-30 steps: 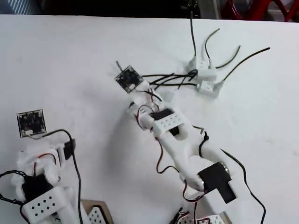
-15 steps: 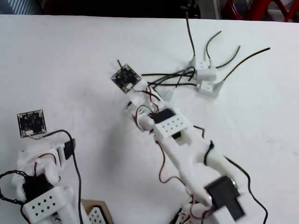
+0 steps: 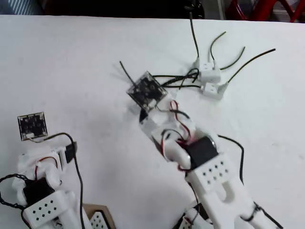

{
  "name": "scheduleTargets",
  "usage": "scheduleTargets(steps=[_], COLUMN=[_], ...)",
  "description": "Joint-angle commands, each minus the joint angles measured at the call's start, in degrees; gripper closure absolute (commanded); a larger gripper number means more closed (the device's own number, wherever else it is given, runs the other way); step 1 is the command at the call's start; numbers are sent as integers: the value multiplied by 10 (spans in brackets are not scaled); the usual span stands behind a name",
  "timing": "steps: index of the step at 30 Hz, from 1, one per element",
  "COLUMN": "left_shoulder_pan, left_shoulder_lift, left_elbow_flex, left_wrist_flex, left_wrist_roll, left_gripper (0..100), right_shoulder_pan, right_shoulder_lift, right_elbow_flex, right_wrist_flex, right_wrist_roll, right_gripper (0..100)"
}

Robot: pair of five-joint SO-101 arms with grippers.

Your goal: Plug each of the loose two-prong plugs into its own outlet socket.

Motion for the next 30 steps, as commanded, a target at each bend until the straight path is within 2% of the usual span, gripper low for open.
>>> scheduleTargets(steps=[1,8,17,20,24,30], left_shoulder_pan=[22,78,211,222,223,223], left_shoulder_lift=[-7,-7,-7,-7,-7,-7], left_elbow_flex=[4,8,6,8,7,4], left_wrist_flex=[-13,-11,-10,-9,-8,-12], left_wrist_roll=[4,4,0,0,1,4], left_gripper=[619,641,979,975,976,976], right_shoulder_pan=[12,61,126,128,128,128], right_shoulder_lift=[-91,-276,-462,-503,-537,-531], right_elbow_flex=[58,233,368,414,460,466], right_wrist_flex=[13,-42,-49,-49,-48,-22], right_wrist_roll=[0,0,0,-12,-94,-109], right_gripper=[981,980,981,981,978,978])
